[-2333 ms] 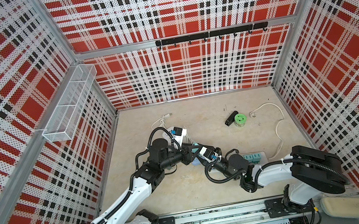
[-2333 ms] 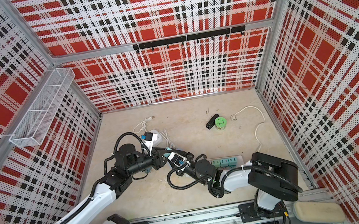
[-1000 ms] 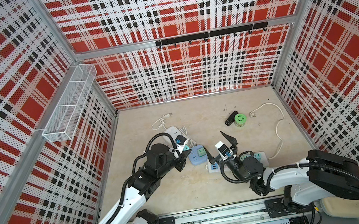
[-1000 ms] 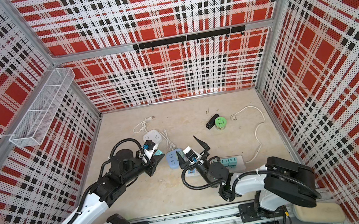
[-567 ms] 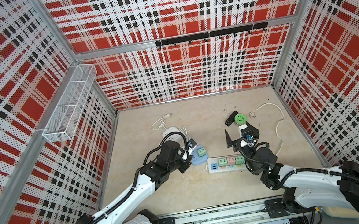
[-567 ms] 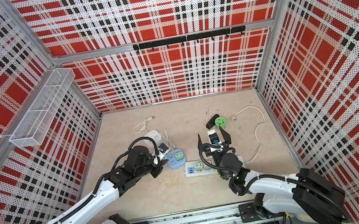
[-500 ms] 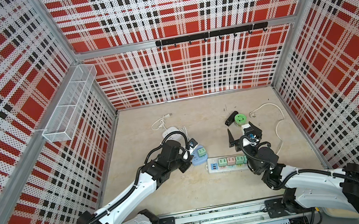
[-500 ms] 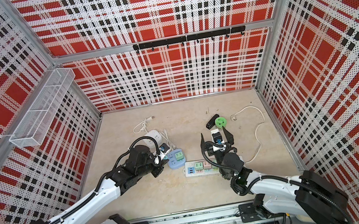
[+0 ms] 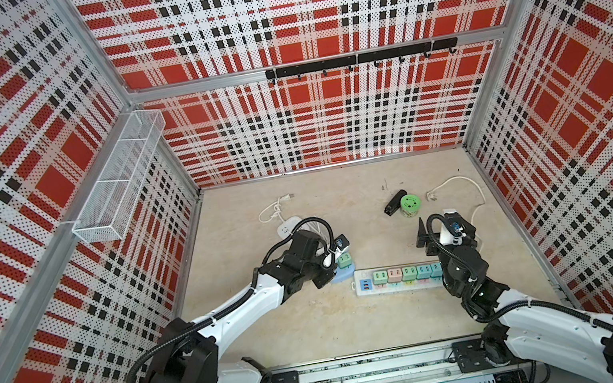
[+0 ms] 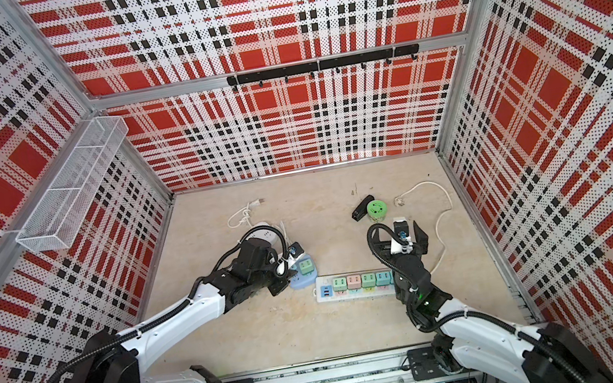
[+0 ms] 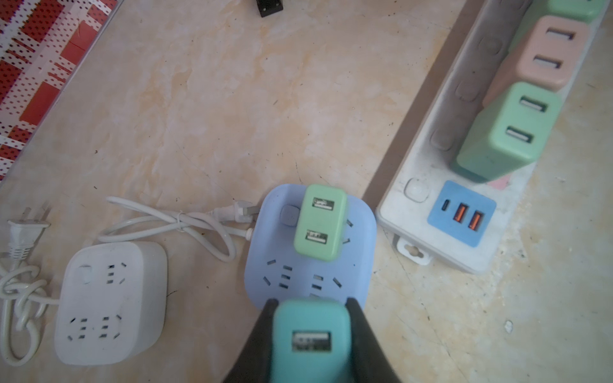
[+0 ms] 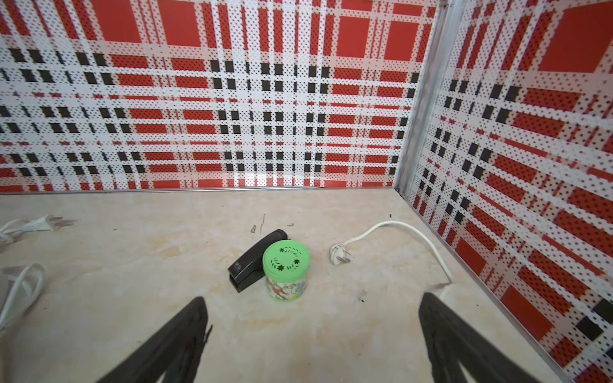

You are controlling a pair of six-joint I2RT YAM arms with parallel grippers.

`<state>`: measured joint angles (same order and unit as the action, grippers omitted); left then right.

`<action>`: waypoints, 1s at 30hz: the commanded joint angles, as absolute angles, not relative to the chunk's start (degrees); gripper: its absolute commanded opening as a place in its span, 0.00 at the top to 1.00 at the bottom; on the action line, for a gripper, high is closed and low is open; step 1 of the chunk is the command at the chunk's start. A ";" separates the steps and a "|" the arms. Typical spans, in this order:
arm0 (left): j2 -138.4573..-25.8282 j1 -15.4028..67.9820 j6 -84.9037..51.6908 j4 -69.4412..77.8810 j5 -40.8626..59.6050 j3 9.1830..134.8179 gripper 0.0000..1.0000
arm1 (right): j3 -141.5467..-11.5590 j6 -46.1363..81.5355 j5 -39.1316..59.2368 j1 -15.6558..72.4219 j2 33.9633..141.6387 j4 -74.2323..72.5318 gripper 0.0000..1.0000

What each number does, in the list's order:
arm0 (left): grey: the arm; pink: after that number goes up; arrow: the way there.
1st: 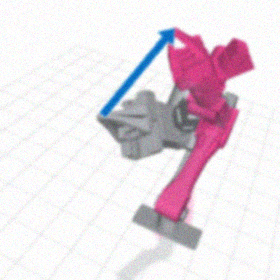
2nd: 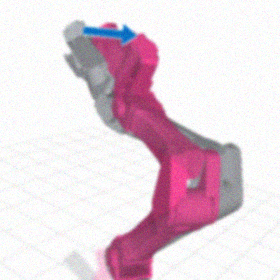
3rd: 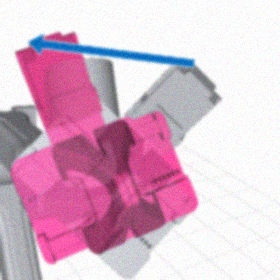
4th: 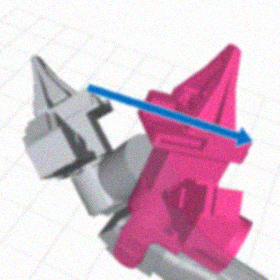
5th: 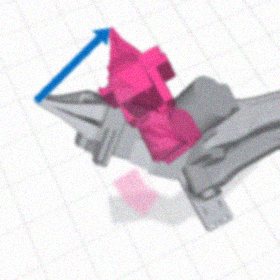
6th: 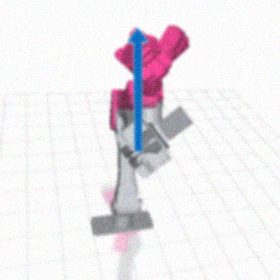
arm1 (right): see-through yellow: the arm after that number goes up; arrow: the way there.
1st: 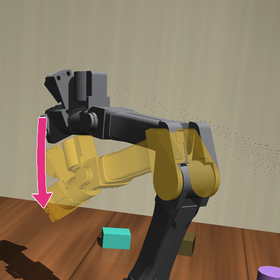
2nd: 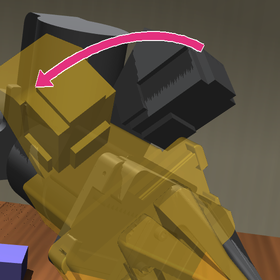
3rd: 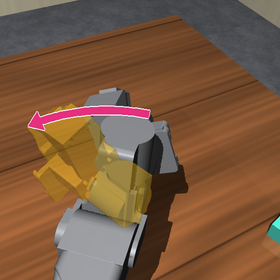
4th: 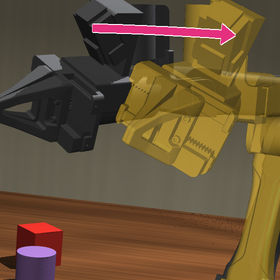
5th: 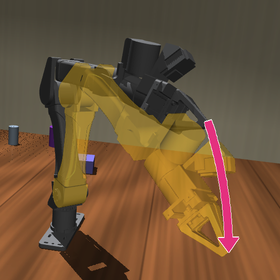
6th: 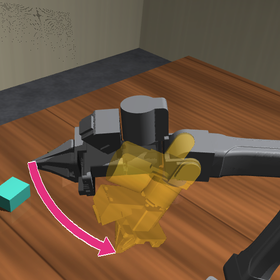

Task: Insert the plug
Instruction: 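Carry the teal adapter with the left gripper over the light-blue strip while the right withdraws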

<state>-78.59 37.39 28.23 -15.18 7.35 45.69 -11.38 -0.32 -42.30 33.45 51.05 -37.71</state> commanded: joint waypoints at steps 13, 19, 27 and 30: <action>-83.89 34.05 32.90 -12.04 11.98 47.88 1.00 | -6.11 3.49 -35.36 31.25 49.12 -43.91 0.00; -88.69 33.29 34.21 -11.45 10.38 48.34 1.00 | -5.80 3.61 -35.75 31.16 47.25 -42.72 0.00; -89.26 30.73 36.43 -10.99 15.45 47.52 1.00 | -5.11 3.83 -35.47 31.11 45.71 -42.36 0.00; -89.02 30.35 38.77 -10.43 17.71 45.92 1.00 | -4.82 4.01 -35.59 30.98 44.84 -42.04 0.00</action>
